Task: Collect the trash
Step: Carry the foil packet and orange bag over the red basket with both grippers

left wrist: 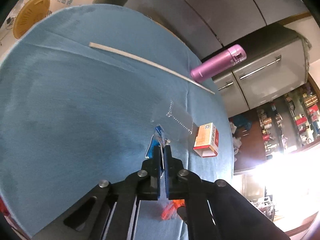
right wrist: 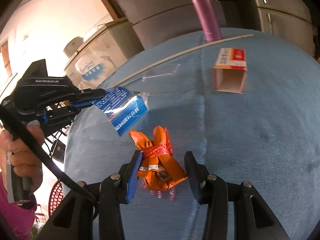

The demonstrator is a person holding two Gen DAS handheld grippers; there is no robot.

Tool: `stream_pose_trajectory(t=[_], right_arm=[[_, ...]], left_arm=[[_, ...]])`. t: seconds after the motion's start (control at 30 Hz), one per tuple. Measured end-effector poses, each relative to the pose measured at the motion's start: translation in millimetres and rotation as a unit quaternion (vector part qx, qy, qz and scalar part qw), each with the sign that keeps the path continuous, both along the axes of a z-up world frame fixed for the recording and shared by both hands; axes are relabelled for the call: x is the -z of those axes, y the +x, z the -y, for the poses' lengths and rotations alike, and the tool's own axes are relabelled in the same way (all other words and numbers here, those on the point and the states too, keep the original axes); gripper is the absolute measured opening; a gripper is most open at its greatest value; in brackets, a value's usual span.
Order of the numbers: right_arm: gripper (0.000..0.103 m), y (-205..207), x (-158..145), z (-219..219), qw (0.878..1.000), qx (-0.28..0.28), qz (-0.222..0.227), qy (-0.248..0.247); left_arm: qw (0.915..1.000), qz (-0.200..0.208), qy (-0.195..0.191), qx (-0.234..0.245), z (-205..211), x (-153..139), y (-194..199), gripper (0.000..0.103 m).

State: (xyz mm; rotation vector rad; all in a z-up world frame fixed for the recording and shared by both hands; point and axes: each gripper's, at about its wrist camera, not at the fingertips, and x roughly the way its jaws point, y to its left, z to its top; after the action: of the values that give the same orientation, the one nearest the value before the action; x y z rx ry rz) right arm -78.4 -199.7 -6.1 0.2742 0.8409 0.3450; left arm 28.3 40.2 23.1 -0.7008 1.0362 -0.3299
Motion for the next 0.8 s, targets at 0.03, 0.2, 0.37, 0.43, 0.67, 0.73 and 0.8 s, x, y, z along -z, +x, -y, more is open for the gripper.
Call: stream_pose_trajectory(t=[0.03, 0.2, 0.37, 0.43, 0.67, 0.73, 0.8], right_arm=[[0.046, 0, -2, -4, 1.000, -0.005, 0.001, 0.001], [0.046, -3, -8, -27, 0.999, -0.033, 0.003, 0.004], [0.046, -11, -13, -59, 0.997, -0.078, 0.006, 0.001], [0.046, -15, -15, -73, 0.995, -0.097, 0.006, 0.000], [0.046, -39, -18, -129, 0.984, -0.177, 0.009, -0.005], [0.047, -44, -18, -144, 0.980, -0.199, 0.006, -0.004], [0.046, -52, -17, -163, 0.975, -0.224, 0.002, -0.002]], left_arm=[[1.0000, 0.003, 0.002, -0.003, -4, -2, -4, 0.003], [0.9996, 0.010, 0.012, -0.022, -31, -13, -31, 0.003], [0.9984, 0.016, 0.029, -0.046, -67, -27, -69, 0.003], [0.9974, 0.014, 0.039, -0.059, -83, -30, -86, 0.003], [0.9861, 0.014, 0.117, -0.117, -145, -37, -160, 0.003], [0.9822, 0.002, 0.138, -0.127, -158, -33, -179, 0.003], [0.9788, -0.019, 0.152, -0.136, -169, -23, -197, 0.003]])
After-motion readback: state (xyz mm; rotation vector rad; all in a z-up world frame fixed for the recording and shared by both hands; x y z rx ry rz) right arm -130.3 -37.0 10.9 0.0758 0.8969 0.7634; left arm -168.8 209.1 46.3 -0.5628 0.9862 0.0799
